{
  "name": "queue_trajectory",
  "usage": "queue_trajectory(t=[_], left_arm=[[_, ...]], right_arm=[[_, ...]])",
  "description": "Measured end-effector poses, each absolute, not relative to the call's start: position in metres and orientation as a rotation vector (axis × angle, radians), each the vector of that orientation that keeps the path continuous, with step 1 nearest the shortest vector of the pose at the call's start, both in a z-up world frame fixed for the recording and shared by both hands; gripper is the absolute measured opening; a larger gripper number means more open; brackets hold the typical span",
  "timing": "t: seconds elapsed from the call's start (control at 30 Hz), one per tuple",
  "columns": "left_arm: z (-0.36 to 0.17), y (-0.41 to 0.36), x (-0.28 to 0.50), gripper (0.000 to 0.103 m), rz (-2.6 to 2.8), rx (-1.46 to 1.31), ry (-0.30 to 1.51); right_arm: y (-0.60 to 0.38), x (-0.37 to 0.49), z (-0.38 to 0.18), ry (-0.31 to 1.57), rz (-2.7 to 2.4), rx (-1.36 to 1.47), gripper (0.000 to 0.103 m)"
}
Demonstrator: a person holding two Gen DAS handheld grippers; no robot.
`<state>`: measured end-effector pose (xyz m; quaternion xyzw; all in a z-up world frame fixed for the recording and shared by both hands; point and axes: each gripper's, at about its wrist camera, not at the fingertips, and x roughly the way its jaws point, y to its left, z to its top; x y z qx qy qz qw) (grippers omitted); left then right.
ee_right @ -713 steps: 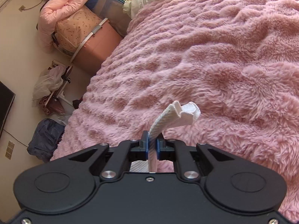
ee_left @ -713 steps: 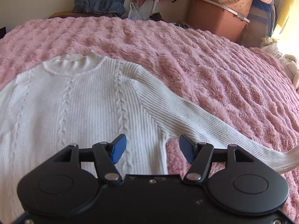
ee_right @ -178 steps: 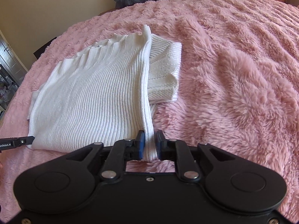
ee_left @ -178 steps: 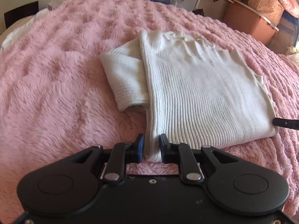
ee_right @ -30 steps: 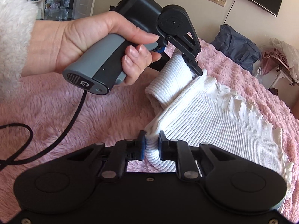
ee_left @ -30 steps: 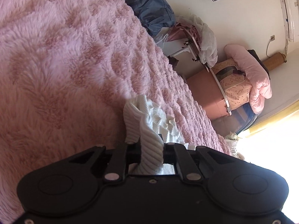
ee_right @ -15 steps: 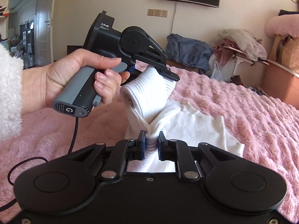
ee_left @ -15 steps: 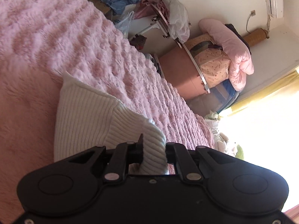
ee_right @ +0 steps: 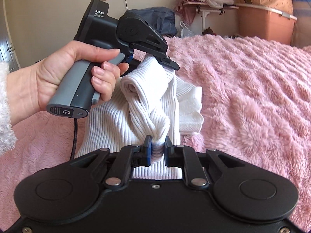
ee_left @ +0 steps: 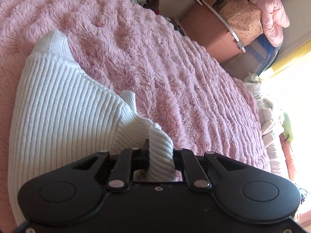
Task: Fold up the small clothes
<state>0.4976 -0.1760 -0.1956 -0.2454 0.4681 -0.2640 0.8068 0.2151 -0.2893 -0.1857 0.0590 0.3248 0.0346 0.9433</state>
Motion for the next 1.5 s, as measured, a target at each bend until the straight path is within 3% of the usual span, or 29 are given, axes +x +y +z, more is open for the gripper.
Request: queue_trajectory(t=[0.17, 0.23, 0.3, 0.57, 0.83, 1.27, 1.3, 1.37, 1.5], left_arm=[[-0.196, -0.186, 0.5, 0.032, -0.53, -0.48, 1.024], [-0.187, -0.188, 0.5, 0.038, -0.529, -0.463, 1.023], [-0.175, -0.188, 0.499, 0.039, -0.553, -0.461, 1.012], [-0.113, -0.151, 0.453, 0.04, -0.59, -0.378, 0.889], [-0.136, -0.1, 0.374, 0.041, -0.544, -0.266, 0.908], [-0.197, -0.11, 0.348, 0.041, -0.593, -0.277, 1.027], [-0.198, -0.109, 0.348, 0.042, -0.594, -0.285, 1.024], [-0.197, -0.107, 0.347, 0.042, -0.596, -0.313, 1.022], [-0.191, -0.106, 0.346, 0.043, -0.621, -0.348, 1.018]], right_arm=[[-0.299, 0.219, -0.198, 0.69, 0.066, 0.13, 0.013], [-0.302, 0.218, -0.2, 0.69, 0.048, 0.143, 0.024], [-0.307, 0.218, -0.199, 0.695, 0.038, 0.149, 0.03], [-0.339, 0.213, -0.172, 0.611, 0.038, 0.288, 0.031], [-0.401, 0.259, -0.175, 0.654, 0.183, 0.642, 0.034], [-0.355, 0.276, -0.18, 0.669, 0.135, 0.265, 0.034], [-0.352, 0.277, -0.179, 0.672, 0.132, 0.237, 0.03], [-0.347, 0.279, -0.176, 0.689, 0.118, 0.193, 0.01], [-0.351, 0.274, -0.167, 0.648, 0.056, 0.173, 0.008]])
